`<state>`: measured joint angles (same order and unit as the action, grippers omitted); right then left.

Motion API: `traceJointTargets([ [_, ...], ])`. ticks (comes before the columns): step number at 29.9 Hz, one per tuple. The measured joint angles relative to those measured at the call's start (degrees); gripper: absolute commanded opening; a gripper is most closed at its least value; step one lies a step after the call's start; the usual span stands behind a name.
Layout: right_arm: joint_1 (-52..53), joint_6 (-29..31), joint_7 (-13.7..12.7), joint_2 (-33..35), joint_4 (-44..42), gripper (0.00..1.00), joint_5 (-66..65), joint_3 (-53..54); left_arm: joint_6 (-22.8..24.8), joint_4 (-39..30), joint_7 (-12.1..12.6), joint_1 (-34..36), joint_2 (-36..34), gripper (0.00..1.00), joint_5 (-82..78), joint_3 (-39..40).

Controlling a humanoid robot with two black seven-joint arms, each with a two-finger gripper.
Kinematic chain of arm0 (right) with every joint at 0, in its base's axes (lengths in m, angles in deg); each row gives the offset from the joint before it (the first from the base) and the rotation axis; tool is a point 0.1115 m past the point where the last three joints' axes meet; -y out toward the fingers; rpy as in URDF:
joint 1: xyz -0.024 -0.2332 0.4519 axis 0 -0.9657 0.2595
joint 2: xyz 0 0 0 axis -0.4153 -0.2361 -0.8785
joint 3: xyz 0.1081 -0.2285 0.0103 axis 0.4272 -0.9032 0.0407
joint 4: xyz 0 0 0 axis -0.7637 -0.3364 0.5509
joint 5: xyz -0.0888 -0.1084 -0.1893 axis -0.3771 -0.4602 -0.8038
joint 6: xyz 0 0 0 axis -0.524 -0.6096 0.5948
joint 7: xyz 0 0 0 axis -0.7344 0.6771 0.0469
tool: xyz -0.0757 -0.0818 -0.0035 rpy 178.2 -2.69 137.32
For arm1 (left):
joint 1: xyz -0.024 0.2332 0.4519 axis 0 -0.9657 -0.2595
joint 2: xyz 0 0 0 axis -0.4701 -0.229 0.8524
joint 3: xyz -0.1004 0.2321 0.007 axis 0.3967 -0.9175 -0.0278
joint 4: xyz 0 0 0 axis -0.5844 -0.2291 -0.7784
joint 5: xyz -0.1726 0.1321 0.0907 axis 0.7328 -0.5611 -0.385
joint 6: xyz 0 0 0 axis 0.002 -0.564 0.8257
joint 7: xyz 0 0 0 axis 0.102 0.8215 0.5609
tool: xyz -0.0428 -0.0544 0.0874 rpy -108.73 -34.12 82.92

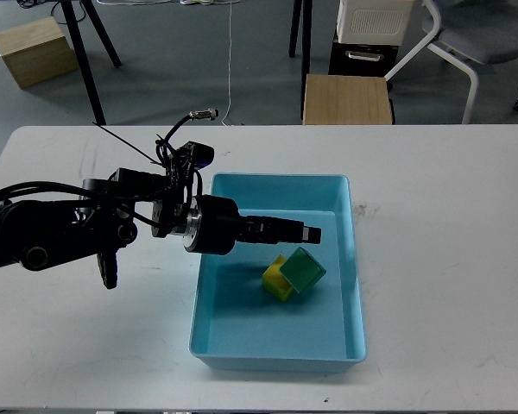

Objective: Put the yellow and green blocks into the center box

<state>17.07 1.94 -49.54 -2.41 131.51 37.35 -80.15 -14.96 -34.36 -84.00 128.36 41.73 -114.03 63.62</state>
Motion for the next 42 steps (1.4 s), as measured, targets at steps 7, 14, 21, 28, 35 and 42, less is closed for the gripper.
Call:
traceJointTargets([
  [7,0.0,0.0,0.1,-0.6,-0.5,0.99,0.0,-0.1,0.0,0.0,-0.3,0.0,0.3,1.0,0.7,0.3],
  [14,0.0,0.0,0.1,-0.8,-0.7,0.99,-0.1,-0.1,-0.8,0.4,-0.3,0.1,0.5,1.0,0.7,0.3],
  [21,-1.0,-0.1,0.2,-0.8,-0.6,0.99,-0.4,-0.1,-6.8,0.6,-0.1,-0.3,-2.3,1.0,2.3,3.7],
  [28,-1.7,0.6,0.5,0.0,1.2,0.99,-4.4,-0.4,-7.9,0.8,0.3,-1.3,-12.9,1.0,14.0,16.1],
  [35,-1.8,0.8,0.6,9.3,6.8,0.99,-5.9,-3.6,-7.7,1.9,0.4,-3.1,-24.3,1.0,17.8,22.2],
  [42,-2.6,3.4,0.7,21.6,9.3,0.99,-6.0,-4.1,-7.8,1.4,0.4,-5.6,-33.0,1.0,26.6,25.0],
])
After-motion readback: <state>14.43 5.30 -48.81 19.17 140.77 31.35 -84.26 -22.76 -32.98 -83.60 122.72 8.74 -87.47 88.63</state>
